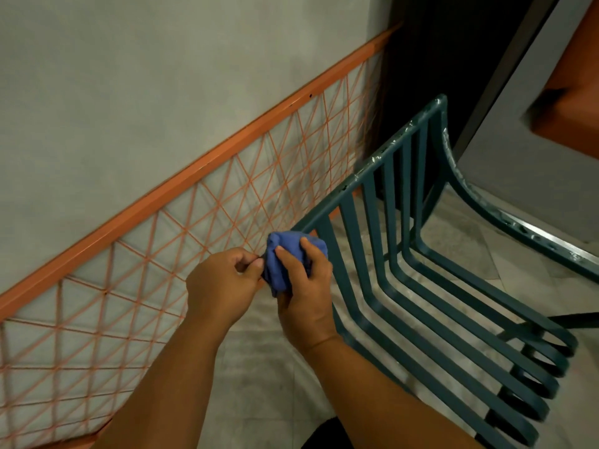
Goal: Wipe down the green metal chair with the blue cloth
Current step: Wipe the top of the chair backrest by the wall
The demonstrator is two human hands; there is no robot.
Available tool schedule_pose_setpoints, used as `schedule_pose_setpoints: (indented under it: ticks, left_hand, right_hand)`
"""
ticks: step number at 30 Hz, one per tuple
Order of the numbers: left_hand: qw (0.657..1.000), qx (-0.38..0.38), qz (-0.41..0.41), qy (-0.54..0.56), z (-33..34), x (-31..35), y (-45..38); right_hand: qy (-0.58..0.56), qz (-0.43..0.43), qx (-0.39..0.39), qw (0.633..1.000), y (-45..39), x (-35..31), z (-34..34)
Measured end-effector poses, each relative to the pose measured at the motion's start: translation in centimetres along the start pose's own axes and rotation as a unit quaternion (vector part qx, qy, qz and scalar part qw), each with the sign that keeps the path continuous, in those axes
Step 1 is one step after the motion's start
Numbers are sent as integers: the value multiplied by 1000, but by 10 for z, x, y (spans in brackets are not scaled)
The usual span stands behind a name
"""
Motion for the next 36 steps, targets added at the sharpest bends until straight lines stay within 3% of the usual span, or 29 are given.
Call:
schedule_pose_setpoints:
  ticks: [3,6,8,13,18,21,24,27,32,36]
  left_hand:
    - [1000,4,-3,-14,-1,3,-3]
    - [1000,11,-8,-23,-2,5,-2]
    - [999,17,-12,-38,-2,7,-2]
    - [996,17,-26,-85,-3,11,-4]
    - [992,-11,-89,-90,-1,7,-9]
    - [990,-19,-107,-85,1,12,-11]
    - [991,37,-89,-92,5,26,-8]
    - [988,70,-62,-119,12,38,-7]
    - [989,58,-60,-126,9,40,-12]
    - [991,63,-52,-107,6,41,-9]
  right_hand:
    - [-39,99,0,994,4,14,-7]
    - [-93,318,23,943,-2,35,-14]
    - [-115,345,33,931,-10,32,-16]
    - [-155,182,12,971,-17,-14,-22]
    - [-139,53,21,989,-32,-6,-50]
    - [-22,-66,-21,997,-54,-14,-46]
    - [100,-170,-132,971,-62,-10,-23]
    - [135,-213,-178,951,-72,5,-26]
    - [141,-167,-162,962,-71,-9,-23]
    - [106,-254,-195,941,-78,1,-34]
Point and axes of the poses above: each hand's wrist, its own y-axis away from the middle knuckle, its own z-axis out of the palm, x = y × z, the point moved 6 cm from there along -y, towards the middle knuckle, and after that the axes turned 2 degrees about z, right-handed, at the moved point
